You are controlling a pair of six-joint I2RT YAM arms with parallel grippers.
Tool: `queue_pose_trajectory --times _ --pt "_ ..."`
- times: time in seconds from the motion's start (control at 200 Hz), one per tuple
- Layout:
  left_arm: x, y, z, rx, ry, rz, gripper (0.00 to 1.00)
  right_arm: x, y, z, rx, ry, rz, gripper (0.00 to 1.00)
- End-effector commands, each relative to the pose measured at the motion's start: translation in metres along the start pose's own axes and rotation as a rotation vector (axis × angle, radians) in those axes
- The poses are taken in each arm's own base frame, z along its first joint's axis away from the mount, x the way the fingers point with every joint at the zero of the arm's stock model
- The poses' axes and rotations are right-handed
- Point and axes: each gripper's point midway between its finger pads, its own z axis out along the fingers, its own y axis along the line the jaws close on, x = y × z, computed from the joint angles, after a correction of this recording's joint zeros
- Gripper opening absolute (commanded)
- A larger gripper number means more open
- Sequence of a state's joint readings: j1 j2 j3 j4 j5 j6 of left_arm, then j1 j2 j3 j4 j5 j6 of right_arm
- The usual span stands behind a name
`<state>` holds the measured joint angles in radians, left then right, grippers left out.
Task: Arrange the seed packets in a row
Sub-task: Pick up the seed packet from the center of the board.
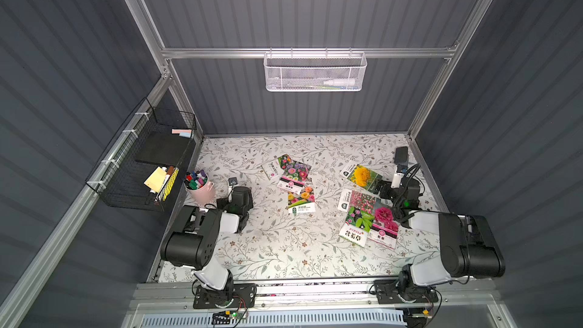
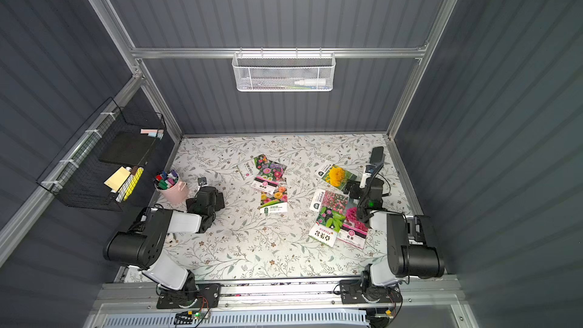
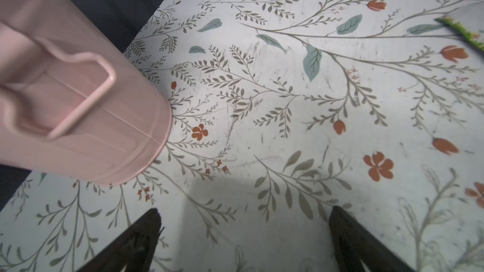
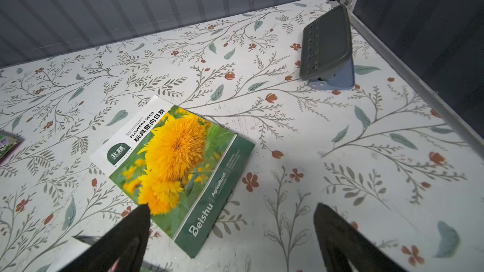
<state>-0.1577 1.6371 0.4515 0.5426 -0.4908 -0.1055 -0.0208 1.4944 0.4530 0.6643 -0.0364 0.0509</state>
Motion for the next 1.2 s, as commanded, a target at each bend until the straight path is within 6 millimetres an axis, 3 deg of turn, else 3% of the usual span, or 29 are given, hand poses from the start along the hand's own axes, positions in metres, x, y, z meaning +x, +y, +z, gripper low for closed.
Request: queue_pose_trajectory --times 0.0,0.9,1.08,1.196 --pt "0.116 0.025 -0.014 -0.041 0.388 0.26 1.0 -0.006 0.001 0.0 -0.007 -0.013 -0.02 0.99" --pt "0.116 0.026 -0.015 -0.055 0.373 0.274 0.99 -0.006 0.001 0.001 -0.008 -0.012 -0.017 0.99" --pt "0.122 0.024 -0.015 0.003 0.444 0.2 1.0 -0.006 0.001 0.0 -0.023 -0.014 -0.013 0.99" --pt "0.115 0.029 -0.018 -0.022 0.45 0.213 1.0 -0.035 0.005 -0.001 -0.029 -0.027 -0.058 0.99"
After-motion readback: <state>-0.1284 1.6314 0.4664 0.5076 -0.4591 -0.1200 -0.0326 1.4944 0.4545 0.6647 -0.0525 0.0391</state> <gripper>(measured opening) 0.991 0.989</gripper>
